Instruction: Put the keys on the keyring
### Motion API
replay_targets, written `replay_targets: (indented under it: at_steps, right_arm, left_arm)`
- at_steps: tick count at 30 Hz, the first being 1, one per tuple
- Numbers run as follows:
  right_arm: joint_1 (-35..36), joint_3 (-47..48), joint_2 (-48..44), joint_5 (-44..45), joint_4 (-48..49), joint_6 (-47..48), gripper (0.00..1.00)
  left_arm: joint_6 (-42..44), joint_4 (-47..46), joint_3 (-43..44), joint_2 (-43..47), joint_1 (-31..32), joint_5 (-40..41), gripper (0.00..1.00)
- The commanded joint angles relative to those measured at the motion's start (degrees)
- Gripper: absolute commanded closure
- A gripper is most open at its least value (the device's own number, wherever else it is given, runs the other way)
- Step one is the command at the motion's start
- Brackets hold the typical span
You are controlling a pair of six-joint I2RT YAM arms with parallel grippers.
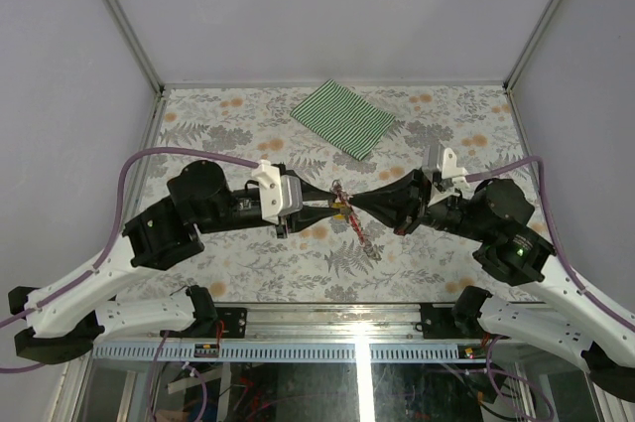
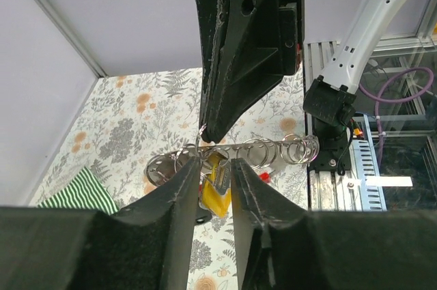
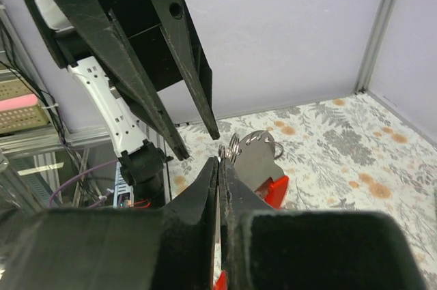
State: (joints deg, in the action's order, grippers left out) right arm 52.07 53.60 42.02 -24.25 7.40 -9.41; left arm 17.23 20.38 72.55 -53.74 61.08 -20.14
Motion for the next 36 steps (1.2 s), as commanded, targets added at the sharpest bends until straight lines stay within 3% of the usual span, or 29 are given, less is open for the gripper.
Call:
replay_targets:
  at_steps: [1,14,23,36]
  right_arm:
    - [0.12,4.09,-0.32,4.32,-0.5,1.44,1.0]
    - [0.09,2.08,-0.72,20.49,-19.39,6.35,1.0]
    - [0.1,-0.67,3.0,28.07,-29.12,5.53,1.0]
    - [0.07,-2.94,15.46,31.0,-36.98,1.33,1.0]
  left_arm:
    - [-2.67,-4.89,-2.53,0.93,0.22,3.97,0.73]
    - [-11.79,-7.34,-5.88,-2.15,-1.37,17.74,0.49]
    - [-21.07,-8.62,-9.76,-4.99,-17.09,11.22,0.33]
    - [-28.56,-7.7,-16.36,-5.26,-32.5,8.37,0.08]
